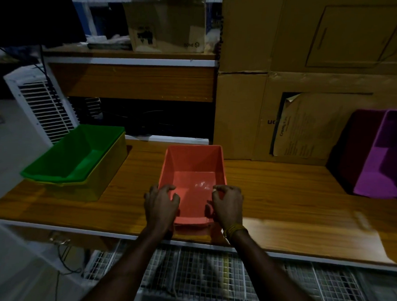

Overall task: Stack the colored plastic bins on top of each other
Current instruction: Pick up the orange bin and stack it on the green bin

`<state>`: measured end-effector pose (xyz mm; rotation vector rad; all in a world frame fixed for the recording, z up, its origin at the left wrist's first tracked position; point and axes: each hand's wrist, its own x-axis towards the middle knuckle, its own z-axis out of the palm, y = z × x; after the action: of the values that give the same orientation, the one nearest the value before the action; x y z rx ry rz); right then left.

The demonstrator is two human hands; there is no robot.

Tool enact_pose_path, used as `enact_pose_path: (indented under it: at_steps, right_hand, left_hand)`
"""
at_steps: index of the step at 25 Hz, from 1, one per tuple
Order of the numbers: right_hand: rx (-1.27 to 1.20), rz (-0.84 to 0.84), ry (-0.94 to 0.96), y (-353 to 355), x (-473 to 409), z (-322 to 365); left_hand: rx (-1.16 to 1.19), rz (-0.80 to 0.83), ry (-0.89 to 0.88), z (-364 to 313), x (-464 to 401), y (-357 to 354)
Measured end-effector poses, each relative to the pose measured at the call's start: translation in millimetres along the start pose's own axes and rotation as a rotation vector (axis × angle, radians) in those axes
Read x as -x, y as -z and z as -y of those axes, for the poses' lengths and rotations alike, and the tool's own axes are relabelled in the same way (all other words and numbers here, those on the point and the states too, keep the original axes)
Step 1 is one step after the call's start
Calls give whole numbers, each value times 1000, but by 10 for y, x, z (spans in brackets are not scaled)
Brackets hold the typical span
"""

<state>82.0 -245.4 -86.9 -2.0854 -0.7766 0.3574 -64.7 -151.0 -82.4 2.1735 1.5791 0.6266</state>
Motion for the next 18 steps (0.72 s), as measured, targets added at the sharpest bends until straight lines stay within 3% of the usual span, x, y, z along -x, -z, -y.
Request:
enact_pose_path:
  at_steps: [6, 18]
  right_hand:
    - [248, -102, 42, -184, 208, 152]
    - [174, -243, -40, -863, 476, 1093]
  left_hand:
    - [-23, 43, -46, 128, -37, 94]
    - [234, 10, -115, 879, -631, 826]
